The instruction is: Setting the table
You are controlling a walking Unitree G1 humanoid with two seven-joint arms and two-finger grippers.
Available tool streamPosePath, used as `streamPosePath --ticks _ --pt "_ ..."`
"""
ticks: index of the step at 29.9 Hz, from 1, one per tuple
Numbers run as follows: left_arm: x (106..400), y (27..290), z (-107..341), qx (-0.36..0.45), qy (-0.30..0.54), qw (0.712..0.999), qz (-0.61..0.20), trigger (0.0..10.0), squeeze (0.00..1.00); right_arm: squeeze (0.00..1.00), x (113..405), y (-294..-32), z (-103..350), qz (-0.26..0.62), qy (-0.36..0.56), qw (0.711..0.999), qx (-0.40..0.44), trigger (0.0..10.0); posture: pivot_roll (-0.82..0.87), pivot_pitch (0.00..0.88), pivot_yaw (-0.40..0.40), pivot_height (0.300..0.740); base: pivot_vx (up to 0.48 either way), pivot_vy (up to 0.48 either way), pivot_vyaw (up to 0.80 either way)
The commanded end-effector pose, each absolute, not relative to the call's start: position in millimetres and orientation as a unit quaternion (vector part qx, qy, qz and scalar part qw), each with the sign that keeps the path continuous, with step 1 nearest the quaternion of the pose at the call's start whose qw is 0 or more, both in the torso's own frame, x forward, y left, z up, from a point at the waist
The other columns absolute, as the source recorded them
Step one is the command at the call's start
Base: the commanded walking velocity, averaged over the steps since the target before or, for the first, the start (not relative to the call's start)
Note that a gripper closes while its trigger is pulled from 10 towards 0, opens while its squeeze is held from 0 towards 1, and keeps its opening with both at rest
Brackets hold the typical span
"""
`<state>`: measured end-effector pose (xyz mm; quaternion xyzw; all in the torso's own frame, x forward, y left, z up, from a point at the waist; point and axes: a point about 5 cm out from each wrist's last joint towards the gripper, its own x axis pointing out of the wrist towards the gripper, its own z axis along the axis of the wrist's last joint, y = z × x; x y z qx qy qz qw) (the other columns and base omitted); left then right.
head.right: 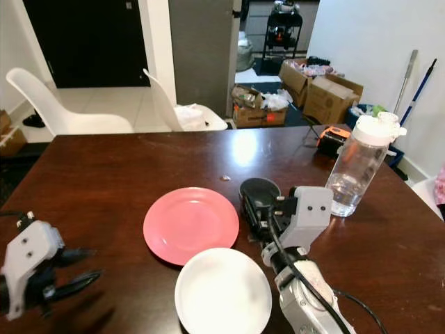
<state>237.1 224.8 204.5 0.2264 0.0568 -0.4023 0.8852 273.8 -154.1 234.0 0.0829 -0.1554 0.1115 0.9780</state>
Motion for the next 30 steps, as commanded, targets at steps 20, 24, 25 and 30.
streamPosePath --ticks 20,24,25,30 --pt "264 219 185 0.092 -0.001 0.986 -0.139 10.0 0.00 0.00 275 -141 228 0.099 -0.169 0.979 0.051 10.0 0.02 0.131 0.097 0.740 0.000 0.000 0.00" --pt "260 220 175 0.092 0.009 0.990 -0.105 10.0 0.00 0.00 276 -140 226 0.103 -0.165 0.979 0.052 10.0 0.02 0.127 0.095 0.740 0.000 0.000 0.00" --pt "260 220 175 0.092 0.009 0.990 -0.105 10.0 0.00 0.00 276 -140 226 0.103 -0.165 0.979 0.052 10.0 0.02 0.127 0.095 0.740 0.000 0.000 0.00" --pt "263 218 167 0.087 0.008 0.994 -0.062 10.0 0.00 0.00 279 -138 221 0.095 -0.159 0.981 0.063 10.0 0.02 0.121 0.091 0.740 0.000 0.000 0.00"
